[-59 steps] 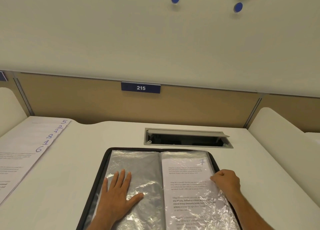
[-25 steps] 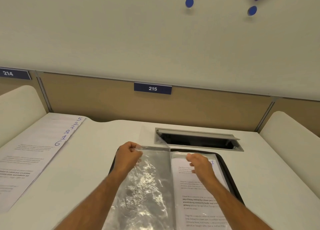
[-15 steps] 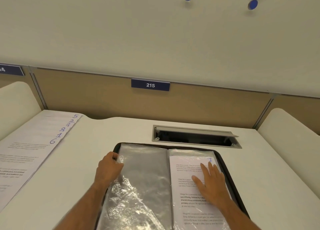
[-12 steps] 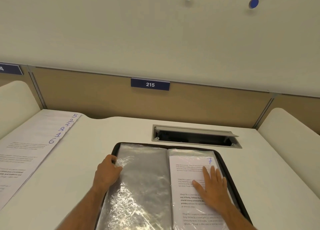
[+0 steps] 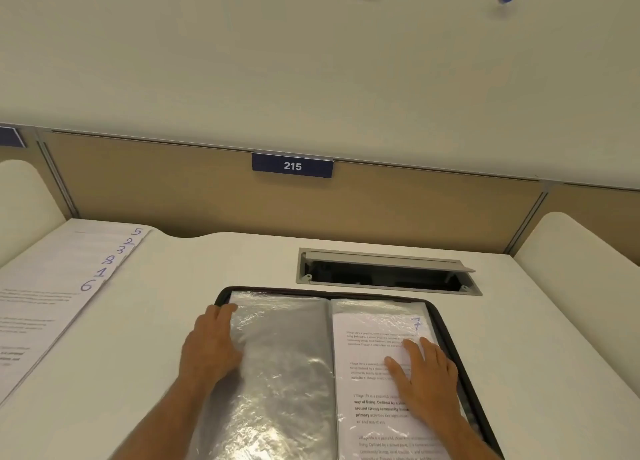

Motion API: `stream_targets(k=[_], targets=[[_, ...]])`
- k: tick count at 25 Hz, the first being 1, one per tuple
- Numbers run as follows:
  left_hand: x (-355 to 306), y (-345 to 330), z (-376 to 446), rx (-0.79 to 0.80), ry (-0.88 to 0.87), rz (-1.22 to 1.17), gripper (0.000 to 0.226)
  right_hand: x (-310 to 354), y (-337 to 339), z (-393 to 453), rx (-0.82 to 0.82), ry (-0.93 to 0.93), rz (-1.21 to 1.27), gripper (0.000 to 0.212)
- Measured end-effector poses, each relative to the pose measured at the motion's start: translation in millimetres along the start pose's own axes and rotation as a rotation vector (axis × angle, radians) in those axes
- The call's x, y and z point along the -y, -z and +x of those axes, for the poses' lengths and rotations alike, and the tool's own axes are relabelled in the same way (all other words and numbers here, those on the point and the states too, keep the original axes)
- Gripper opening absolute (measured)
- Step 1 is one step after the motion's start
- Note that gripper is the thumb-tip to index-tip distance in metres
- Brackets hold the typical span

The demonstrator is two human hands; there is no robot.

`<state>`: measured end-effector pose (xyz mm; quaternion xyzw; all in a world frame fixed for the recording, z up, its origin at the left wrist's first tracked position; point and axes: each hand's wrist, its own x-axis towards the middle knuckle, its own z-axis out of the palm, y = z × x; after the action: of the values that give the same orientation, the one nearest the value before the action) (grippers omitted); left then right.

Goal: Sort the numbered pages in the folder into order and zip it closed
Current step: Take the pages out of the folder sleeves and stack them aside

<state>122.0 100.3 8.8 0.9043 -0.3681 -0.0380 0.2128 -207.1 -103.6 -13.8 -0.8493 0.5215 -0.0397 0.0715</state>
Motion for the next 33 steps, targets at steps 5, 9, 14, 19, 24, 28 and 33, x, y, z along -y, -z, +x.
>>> stream_targets(k=[5, 9, 14, 19, 24, 28, 33], targets=[[-64.1, -23.2, -5.4, 0.049, -0.228, -0.088, 0.055, 2.2, 5.4, 29.7, -0.112, -0.038, 0.080, 0.045], [-117.6, -54.6, -16.5, 0.114, -0.305, -0.086, 0.069, 5.4, 11.7, 59.1, -0.080, 0.044, 0.191, 0.045], [-134.6, -93.7, -20.9, 0.113, -0.306, 0.108, 0.106, 13.7, 23.5, 88.5, 0.061, 0.144, 0.123, 0.053], [-127.6, -108.9, -24.2, 0.248, -0.339, 0.097, 0.092, 21.2, 30.5, 106.8, 0.186, 0.212, -0.012, 0.060], [-126.9, -111.2, -24.8, 0.194, -0.322, 0.137, 0.094, 26.0, 32.1, 111.3, 0.199, 0.250, -0.041, 0.055], [-126.6, -114.2, -24.7, 0.128, -0.331, 0.148, 0.093, 28.0, 37.3, 110.7, 0.088, 0.238, -0.005, 0.048], [-127.2, -114.5, -24.3, 0.109, -0.337, 0.163, 0.093, 26.1, 38.5, 115.0, 0.054, 0.307, -0.066, 0.041]])
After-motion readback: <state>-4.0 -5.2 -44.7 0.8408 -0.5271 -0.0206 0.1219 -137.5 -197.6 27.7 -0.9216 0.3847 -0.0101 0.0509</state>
